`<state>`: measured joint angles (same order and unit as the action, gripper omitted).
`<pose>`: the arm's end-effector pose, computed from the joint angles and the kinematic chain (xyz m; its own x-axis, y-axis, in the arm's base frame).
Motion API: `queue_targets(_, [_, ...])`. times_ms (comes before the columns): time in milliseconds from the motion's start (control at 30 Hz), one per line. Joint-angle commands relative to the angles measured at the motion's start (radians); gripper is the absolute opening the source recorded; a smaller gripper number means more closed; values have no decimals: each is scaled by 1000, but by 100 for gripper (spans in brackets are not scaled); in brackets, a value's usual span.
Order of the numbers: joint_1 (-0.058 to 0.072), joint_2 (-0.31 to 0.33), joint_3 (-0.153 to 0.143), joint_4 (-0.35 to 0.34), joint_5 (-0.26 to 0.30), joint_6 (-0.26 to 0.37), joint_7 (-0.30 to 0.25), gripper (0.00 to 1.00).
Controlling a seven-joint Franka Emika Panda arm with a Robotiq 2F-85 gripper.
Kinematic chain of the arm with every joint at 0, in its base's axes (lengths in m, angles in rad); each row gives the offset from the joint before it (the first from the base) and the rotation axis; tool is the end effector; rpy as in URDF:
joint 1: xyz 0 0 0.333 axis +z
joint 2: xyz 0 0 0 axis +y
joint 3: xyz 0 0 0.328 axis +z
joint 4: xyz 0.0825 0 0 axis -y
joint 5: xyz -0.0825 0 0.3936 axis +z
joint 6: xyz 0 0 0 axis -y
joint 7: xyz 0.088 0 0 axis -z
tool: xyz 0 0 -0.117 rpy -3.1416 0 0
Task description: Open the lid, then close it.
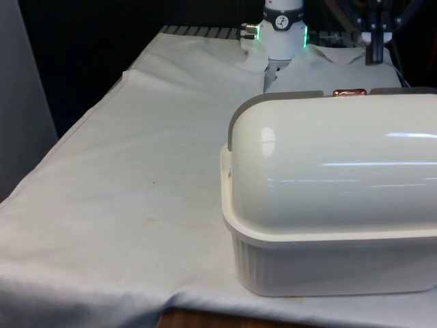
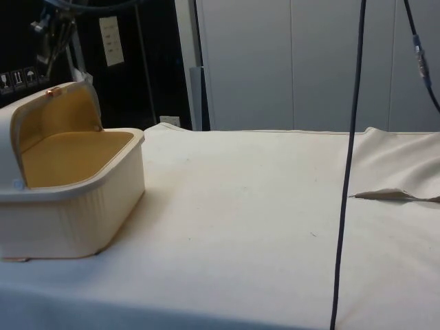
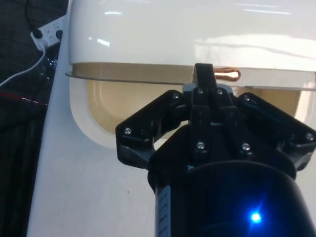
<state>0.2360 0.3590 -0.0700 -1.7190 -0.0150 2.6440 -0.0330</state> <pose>0.7027 0.1240 0.4410 0.8206 0.2014 0.5348 0.2039 -0.9774 0.0554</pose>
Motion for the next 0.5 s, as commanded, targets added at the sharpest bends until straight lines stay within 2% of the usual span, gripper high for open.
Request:
queue_targets(0, [3,-7,-7,6,-9,-13,11,0])
queue_targets(67, [0,-5,0,5,0,-6,0,0])
queue_targets(100, [3,-10,-7,12,-10,-19,10,0])
queue_targets(333, [3,-23,-8,42,-14,-46,9,0])
queue_targets(367, [0,-18,-2,40,-4,-36,0,0])
queue_targets(467, [3,-26,-9,53,-17,-57,9,0])
